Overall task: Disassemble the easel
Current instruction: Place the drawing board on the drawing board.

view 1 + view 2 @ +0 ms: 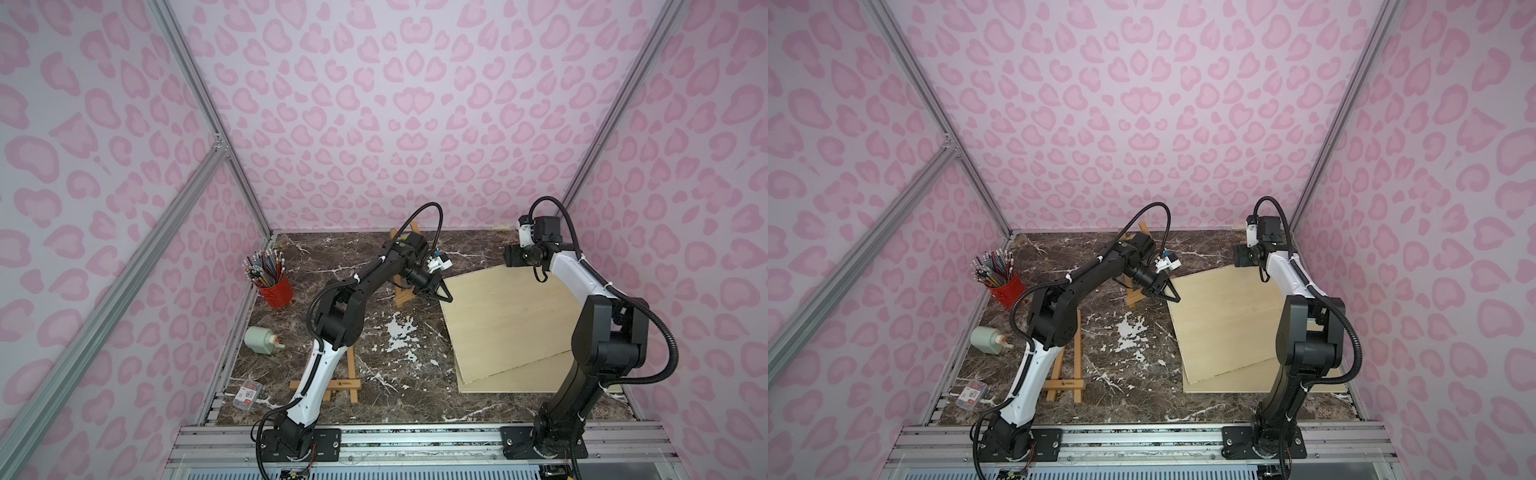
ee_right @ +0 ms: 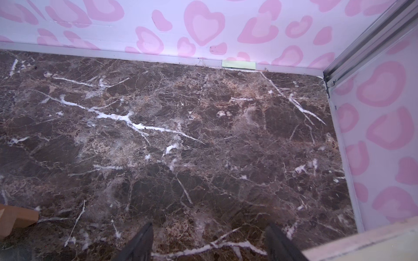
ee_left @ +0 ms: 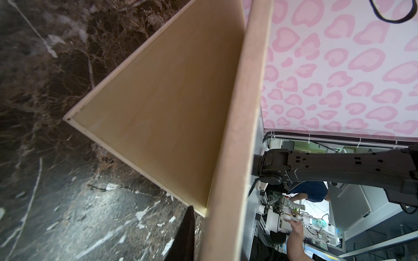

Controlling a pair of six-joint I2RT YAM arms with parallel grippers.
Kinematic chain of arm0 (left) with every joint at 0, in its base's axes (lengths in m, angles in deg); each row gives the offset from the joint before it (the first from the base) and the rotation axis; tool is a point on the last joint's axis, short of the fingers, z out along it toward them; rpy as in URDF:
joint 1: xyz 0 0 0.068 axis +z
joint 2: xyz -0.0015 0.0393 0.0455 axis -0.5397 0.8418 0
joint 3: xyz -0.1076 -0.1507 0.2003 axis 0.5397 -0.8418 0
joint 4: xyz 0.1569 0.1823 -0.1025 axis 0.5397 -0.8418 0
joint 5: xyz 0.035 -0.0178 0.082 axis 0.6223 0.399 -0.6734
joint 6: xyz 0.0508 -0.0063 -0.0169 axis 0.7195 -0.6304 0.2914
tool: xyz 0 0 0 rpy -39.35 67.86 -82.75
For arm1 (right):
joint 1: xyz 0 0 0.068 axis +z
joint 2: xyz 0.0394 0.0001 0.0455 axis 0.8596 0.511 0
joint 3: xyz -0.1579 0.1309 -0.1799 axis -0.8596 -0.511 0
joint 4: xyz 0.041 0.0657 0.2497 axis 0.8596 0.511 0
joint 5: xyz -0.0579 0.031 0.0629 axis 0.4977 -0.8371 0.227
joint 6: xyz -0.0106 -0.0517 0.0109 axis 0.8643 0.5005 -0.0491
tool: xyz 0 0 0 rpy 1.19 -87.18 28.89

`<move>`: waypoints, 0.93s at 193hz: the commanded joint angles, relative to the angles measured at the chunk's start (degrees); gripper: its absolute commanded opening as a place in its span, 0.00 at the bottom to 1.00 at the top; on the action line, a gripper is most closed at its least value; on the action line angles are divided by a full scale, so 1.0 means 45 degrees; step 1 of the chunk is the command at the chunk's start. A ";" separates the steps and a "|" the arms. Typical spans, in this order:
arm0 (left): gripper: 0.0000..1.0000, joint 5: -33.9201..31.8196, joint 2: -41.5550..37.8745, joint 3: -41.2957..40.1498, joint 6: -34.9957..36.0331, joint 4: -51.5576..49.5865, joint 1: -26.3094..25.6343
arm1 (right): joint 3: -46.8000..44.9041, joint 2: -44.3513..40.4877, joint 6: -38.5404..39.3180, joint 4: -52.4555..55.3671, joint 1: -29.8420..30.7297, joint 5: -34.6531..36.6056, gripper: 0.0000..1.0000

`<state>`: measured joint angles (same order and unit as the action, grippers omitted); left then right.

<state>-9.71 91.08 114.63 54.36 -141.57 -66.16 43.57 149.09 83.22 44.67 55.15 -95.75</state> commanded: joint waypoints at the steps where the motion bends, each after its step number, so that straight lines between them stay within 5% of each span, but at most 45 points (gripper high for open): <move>1: 0.02 -0.5546 0.0274 0.0346 0.0616 0.0751 -0.0016 | 0.0345 0.0619 -0.0295 0.3136 0.0071 0.0179 0.78; 63: 0.02 -0.5930 0.1268 0.1789 0.1018 -0.0108 0.0041 | 0.0438 0.1549 -0.0189 0.3447 0.0122 0.0188 0.77; 180: 0.02 -0.5979 0.1160 0.1533 0.0211 0.0802 0.0178 | -0.0801 0.0536 -0.0262 0.4036 0.0330 0.0227 0.76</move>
<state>-9.47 96.74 121.87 54.71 -147.84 -65.99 41.54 150.84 84.75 44.36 56.76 -94.25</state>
